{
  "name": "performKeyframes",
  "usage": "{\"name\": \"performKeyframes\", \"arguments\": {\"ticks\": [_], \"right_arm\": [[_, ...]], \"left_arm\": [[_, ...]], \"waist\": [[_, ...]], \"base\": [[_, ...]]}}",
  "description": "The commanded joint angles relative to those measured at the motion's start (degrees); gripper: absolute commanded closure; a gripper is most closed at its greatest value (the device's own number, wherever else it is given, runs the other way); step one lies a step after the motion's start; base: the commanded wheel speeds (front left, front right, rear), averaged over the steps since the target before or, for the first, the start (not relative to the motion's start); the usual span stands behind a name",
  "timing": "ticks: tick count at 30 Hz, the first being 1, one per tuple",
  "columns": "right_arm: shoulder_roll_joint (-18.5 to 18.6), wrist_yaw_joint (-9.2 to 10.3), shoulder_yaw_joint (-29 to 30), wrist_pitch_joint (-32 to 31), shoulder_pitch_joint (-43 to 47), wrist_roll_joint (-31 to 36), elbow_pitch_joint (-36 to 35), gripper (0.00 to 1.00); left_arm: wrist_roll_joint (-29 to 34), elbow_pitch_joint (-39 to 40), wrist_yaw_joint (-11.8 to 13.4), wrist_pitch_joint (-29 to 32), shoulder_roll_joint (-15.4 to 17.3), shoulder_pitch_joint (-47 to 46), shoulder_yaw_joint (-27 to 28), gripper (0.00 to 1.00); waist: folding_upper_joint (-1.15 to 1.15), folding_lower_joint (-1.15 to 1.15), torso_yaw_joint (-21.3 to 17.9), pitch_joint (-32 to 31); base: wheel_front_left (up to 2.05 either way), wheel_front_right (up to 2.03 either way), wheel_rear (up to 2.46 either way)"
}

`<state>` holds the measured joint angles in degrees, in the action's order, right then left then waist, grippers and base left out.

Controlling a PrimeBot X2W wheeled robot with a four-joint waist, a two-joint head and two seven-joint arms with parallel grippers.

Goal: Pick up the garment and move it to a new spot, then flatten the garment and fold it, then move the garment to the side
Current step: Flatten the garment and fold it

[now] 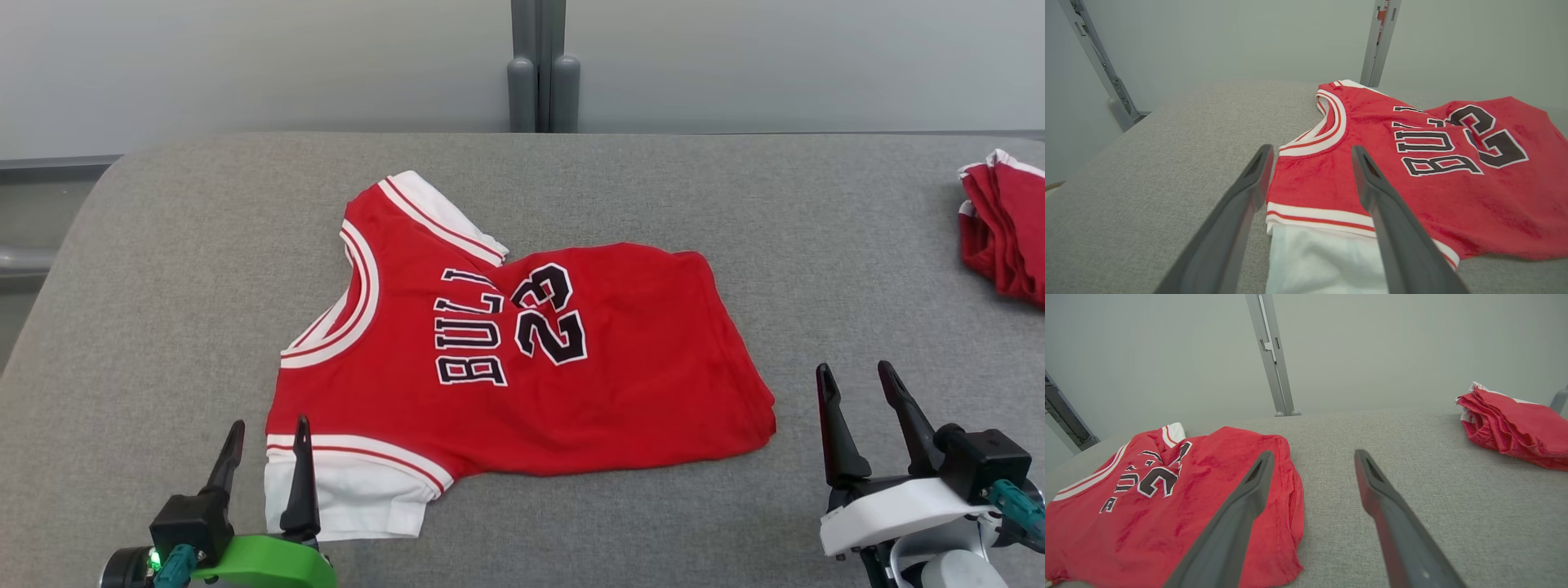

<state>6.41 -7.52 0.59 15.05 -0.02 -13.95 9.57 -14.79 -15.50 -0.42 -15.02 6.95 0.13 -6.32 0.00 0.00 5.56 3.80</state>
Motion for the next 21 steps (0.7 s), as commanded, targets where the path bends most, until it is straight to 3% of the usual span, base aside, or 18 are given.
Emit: {"name": "performKeyframes", "arguments": {"ticks": [1,11,21], "right_arm": [[0.38,0.08,-0.02,0.17,0.24,-0.28,-0.06,0.0],[0.29,0.08,-1.19,0.17,1.01,-0.25,-1.34,0.0],[0.82,0.08,-3.26,0.17,2.57,-0.36,-2.94,0.0]], "left_arm": [[0.74,1.22,0.03,-0.14,-0.28,0.01,0.73,0.0],[5.47,6.3,-1.97,-0.16,-2.12,0.77,5.11,0.0],[7.48,5.89,-3.66,-0.17,-3.1,1.84,7.75,0.0]], "waist": [[0.0,0.0,-0.26,-0.31],[0.0,0.0,-1.33,-2.28],[0.0,0.0,-2.72,-4.21]], "base": [[0.0,0.0,0.0],[0.0,0.0,0.0],[0.0,0.0,0.0]]}}
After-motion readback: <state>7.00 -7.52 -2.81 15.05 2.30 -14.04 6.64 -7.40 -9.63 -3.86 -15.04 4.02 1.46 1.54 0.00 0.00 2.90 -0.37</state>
